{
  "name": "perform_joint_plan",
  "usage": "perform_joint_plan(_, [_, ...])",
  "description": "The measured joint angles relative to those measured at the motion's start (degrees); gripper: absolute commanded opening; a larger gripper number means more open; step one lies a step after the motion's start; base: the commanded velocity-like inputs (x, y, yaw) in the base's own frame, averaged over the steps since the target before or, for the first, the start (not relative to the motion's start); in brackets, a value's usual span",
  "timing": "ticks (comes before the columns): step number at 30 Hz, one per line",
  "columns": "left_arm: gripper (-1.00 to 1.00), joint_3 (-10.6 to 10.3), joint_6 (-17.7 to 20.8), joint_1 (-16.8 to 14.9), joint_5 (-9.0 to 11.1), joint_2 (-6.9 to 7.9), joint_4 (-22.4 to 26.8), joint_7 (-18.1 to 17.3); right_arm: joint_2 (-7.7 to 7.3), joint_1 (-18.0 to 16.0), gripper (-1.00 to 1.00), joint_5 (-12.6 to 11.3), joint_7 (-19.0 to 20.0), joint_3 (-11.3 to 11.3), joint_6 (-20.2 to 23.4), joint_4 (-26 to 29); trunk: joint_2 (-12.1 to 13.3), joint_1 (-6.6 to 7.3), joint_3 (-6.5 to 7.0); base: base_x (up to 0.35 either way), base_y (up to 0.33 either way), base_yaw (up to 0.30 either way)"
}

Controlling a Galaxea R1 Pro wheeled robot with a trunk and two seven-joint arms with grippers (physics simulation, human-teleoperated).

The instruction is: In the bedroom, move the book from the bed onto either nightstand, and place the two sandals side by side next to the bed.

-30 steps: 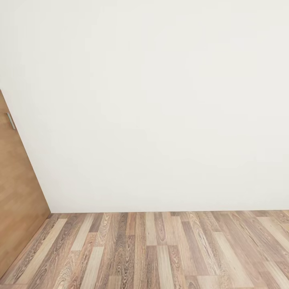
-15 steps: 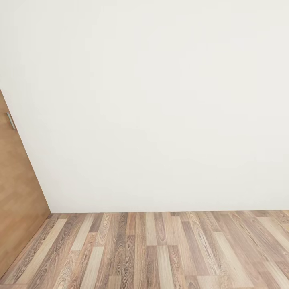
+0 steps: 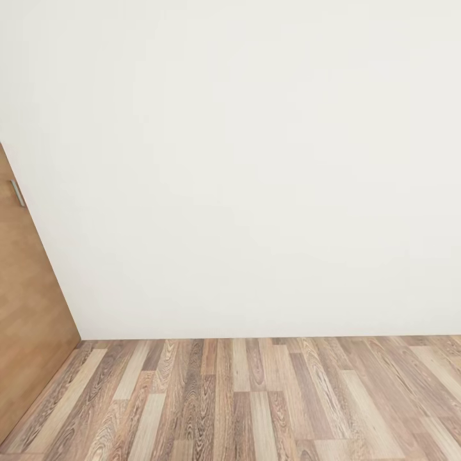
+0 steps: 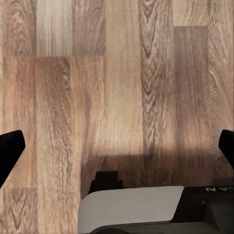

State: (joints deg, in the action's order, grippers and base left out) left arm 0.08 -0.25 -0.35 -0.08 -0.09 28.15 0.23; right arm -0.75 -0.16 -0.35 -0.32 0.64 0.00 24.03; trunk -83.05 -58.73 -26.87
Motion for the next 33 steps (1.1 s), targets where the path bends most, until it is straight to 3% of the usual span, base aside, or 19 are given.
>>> perform_joint_plan(4, [1.0, -0.1, 0.0, -0.1, 0.0, -0.21, 4.0, 0.0, -0.02, 0.0, 1.0, -0.1, 0.0, 0.5, 0.0, 1.7, 0.0, 0.0, 0.0, 0.0, 0.0, 0.0])
perform_joint_plan(7, [1.0, -0.1, -0.1, -0.1, 0.1, -1.21, 5.9, 0.0, -0.01, 0.0, 1.0, 0.0, 0.0, 1.9, 0.0, 2.0, 0.0, 0.0, 0.0, 0.0, 0.0, 0.0])
perform_joint_plan(15, [1.0, 0.0, -2.3, -0.1, 0.1, -1.4, 6.0, -0.1, 0.03, 0.0, 1.0, -0.5, 0.4, 3.4, -0.3, 1.7, 0.0, 0.0, 0.0, 0.0, 0.0, 0.0])
perform_joint_plan(21, [1.0, 0.0, -3.6, -0.1, 0.2, -1.4, 3.7, -0.3, 0.12, 0.0, 1.0, -1.6, 0.2, 3.5, -0.4, 1.5, 0.0, 0.0, -0.01, 0.0, 0.0, 0.0])
perform_joint_plan(33, [1.0, 0.0, -6.8, -0.1, 0.2, -1.39, 2.2, -0.2, 0.17, 0.0, 1.0, -1.6, 0.2, 3.4, -0.4, 1.5, 0.0, 0.0, 0.0, 0.0, 0.0, -0.027])
